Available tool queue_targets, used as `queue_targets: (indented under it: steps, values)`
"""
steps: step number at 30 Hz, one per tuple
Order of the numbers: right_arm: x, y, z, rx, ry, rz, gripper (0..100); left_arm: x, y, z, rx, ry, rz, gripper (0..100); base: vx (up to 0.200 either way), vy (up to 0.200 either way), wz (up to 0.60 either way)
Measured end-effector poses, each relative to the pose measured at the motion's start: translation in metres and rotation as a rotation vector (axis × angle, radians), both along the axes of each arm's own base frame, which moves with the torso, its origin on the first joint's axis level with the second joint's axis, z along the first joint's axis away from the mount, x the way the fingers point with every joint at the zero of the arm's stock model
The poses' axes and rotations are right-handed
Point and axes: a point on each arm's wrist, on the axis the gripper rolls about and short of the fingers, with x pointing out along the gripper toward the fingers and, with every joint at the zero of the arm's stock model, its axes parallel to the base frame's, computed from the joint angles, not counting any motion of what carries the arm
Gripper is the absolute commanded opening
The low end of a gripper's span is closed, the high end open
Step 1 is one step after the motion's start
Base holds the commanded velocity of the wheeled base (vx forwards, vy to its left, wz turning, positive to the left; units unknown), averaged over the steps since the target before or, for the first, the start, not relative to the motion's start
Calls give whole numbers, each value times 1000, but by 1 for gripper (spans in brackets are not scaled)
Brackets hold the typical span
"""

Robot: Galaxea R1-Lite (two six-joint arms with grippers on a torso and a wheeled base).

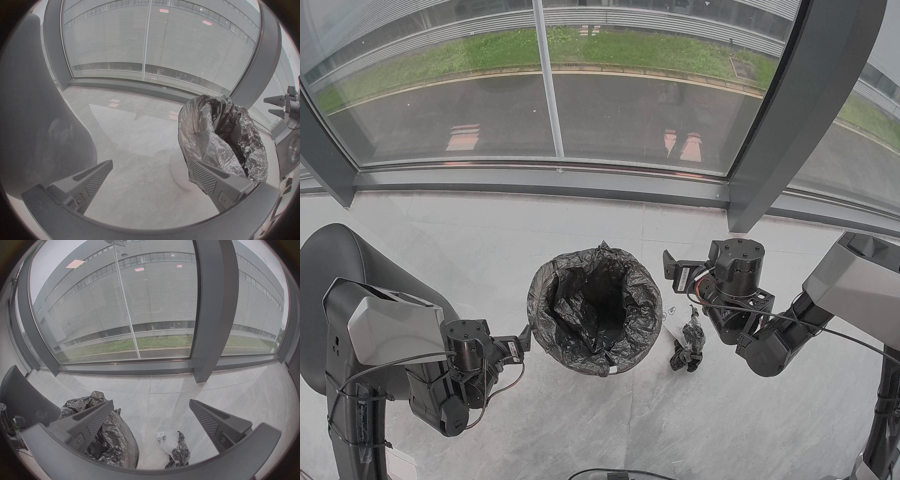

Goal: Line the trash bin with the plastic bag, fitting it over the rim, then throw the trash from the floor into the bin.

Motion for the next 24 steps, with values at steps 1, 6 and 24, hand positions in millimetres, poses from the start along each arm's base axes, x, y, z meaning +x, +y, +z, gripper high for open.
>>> queue_targets:
  steps: [1,6,24]
  values:
    - [0,0,0,0,0,0,100,1,0,-2,-2,3,1,100,0,0,0]
    - [0,0,-2,-2,3,0,100,2,-1,-7,-2,13,0,100,0,0,0]
    - [3,-2,-4,-5,6,-9,100,10,-23,-18,-42,-2,-36,100,0,0,0]
